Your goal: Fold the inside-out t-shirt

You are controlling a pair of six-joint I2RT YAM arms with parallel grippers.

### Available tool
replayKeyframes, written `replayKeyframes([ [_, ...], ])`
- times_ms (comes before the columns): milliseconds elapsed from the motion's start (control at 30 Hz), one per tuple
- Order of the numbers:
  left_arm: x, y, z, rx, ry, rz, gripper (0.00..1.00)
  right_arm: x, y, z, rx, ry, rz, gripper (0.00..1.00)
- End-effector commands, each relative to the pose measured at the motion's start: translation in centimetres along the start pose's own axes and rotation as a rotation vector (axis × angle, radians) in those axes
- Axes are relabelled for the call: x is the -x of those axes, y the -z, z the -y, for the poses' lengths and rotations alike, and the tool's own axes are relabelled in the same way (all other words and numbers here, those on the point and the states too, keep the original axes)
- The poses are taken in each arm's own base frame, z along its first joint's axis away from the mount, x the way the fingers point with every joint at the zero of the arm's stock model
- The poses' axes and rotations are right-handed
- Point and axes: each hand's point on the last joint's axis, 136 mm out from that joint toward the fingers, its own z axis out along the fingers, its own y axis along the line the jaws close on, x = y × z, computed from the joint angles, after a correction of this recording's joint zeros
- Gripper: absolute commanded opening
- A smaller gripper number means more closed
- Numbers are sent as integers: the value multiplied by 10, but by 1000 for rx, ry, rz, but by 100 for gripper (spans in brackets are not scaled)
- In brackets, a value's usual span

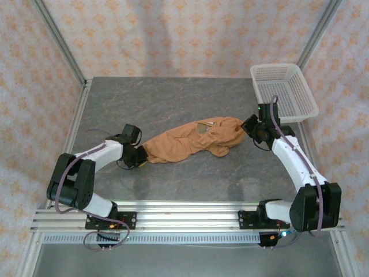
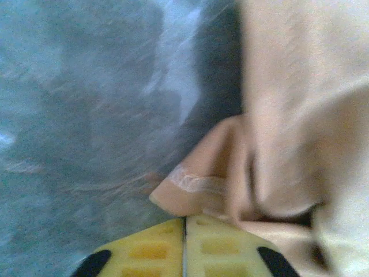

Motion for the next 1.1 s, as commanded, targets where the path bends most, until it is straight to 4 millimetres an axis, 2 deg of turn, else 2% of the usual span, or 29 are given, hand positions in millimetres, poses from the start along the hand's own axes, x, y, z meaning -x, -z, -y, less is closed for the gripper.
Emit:
replayKeyframes([
  [0,40,29,48,-116,-65,144,0,11,3,-14,23,20,11,0],
  [100,64,78,65,-128,-110,210,0,32,15,-23,-8,62,49,0],
  [267,126,181,78,-191,-83,369,0,97,66,-55,47,50,178,0],
  [333,138,206,83,-236,-64,410,0,112,82,-66,75,51,204,0],
  [400,138,216,93,-286,-69,420,0,115,87,-76,103,56,196,0],
  [467,129,204,105,-355,-75,374,3,112,83,-85,154,48,165,0],
  [567,105,175,115,-341,-137,309,33,107,68,-84,166,30,132,0],
  [667,70,143,137,-367,-216,242,46,113,53,-80,142,17,137,0],
  [767,32,110,158,-369,-297,171,47,119,34,-81,120,2,109,0],
  [867,-6,80,168,-347,-364,107,47,124,21,-80,97,-8,101,0],
  [967,-33,53,161,-275,-411,59,46,124,12,-78,89,-14,91,0],
  [1067,-53,29,151,-227,-428,19,37,121,9,-76,92,-15,81,0],
])
